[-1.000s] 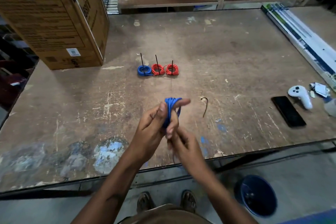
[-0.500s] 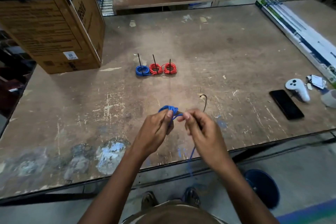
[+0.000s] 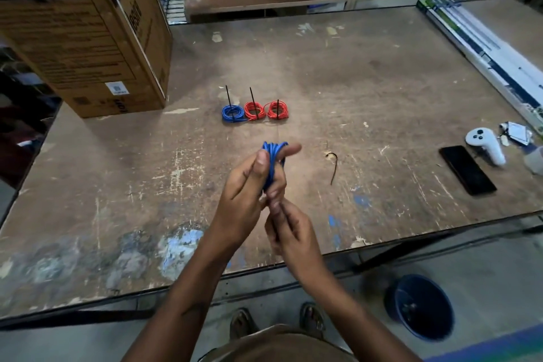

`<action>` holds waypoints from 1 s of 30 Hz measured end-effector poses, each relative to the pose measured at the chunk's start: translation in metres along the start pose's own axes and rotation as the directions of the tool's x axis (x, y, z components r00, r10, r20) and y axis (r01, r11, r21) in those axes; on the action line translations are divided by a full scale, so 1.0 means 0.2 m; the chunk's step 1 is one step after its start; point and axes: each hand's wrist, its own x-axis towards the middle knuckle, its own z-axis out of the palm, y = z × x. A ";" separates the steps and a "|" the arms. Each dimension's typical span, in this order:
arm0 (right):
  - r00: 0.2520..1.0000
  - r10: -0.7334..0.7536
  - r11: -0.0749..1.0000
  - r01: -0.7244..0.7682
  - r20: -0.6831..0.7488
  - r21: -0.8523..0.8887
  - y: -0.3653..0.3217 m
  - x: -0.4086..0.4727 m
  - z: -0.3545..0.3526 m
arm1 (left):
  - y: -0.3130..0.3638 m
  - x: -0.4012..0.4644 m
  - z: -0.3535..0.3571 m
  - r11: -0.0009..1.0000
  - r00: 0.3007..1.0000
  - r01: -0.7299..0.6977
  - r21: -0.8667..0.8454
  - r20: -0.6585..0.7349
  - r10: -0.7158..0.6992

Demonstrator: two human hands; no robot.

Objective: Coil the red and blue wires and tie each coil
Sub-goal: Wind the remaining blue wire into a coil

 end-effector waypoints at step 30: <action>0.990 -0.018 0.998 0.027 0.138 -0.062 -0.03 -0.11 0.03 | 0.09 -0.13 0.01 0.971 0.998 0.059 -0.232 0.032 -0.053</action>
